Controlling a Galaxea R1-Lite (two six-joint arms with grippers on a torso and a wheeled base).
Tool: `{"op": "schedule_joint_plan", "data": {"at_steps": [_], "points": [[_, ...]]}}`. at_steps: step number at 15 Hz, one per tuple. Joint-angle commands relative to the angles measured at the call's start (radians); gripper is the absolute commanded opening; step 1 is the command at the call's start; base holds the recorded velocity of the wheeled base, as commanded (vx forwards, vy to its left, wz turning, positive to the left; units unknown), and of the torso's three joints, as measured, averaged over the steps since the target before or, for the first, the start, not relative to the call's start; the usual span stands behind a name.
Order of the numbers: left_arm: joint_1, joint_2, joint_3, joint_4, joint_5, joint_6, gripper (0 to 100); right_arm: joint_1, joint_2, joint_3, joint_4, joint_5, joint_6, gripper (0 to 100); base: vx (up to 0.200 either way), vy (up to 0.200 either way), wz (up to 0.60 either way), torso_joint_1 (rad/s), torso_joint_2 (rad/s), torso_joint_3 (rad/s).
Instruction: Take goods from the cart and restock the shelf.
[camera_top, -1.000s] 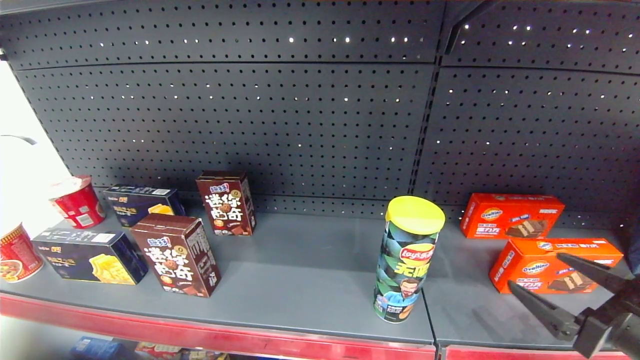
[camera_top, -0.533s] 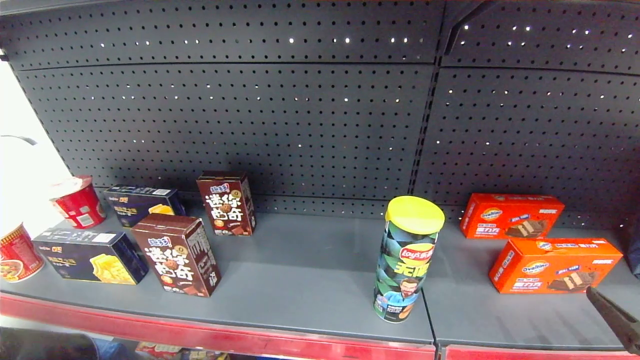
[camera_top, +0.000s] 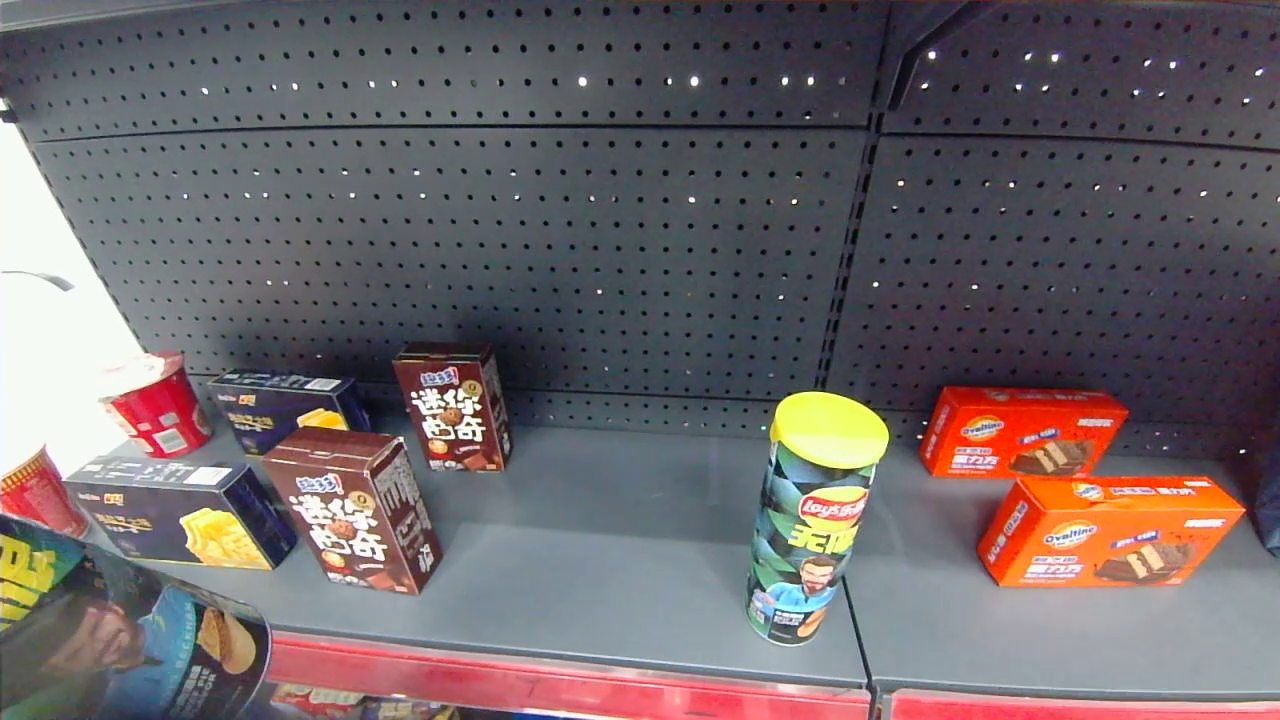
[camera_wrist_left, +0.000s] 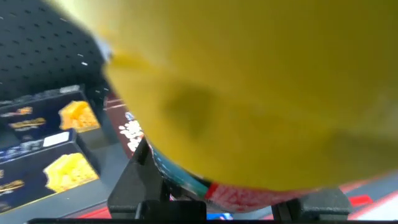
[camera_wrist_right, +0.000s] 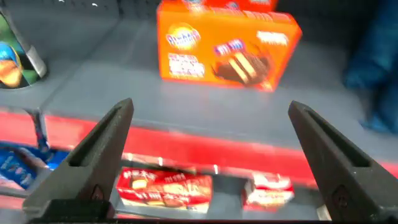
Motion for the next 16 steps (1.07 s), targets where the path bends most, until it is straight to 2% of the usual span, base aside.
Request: {"op": "schedule_joint_plan", "data": {"at_steps": [1, 6, 10, 13, 16], "points": [[-0.022, 0.028, 0.000, -0.001, 0.000, -0.001, 0, -0.025, -0.212, 0.003, 0.082, -0.016, 0.010, 100, 0.000, 0.000, 0.00, 0.000, 0.00, 0.000], [-0.024, 0.053, -0.001, -0.024, 0.000, -0.002, 0, -0.024, -0.217, 0.003, 0.088, -0.085, 0.016, 100, 0.000, 0.000, 0.00, 0.000, 0.00, 0.000], [-0.024, 0.054, 0.013, -0.036, 0.000, -0.002, 0, -0.024, -0.217, 0.003, 0.090, -0.058, 0.014, 100, 0.000, 0.000, 0.00, 0.000, 0.00, 0.000], [-0.024, 0.054, 0.011, -0.036, 0.000, -0.004, 0, -0.022, -0.217, 0.003, 0.088, -0.036, 0.024, 100, 0.000, 0.000, -0.60, -0.001, 0.00, 0.005], [-0.024, 0.048, 0.000, -0.036, 0.000, -0.001, 0, -0.024, -0.217, 0.003, 0.088, -0.033, 0.025, 100, 0.000, 0.000, 0.00, 0.000, 0.00, 0.000]]}}
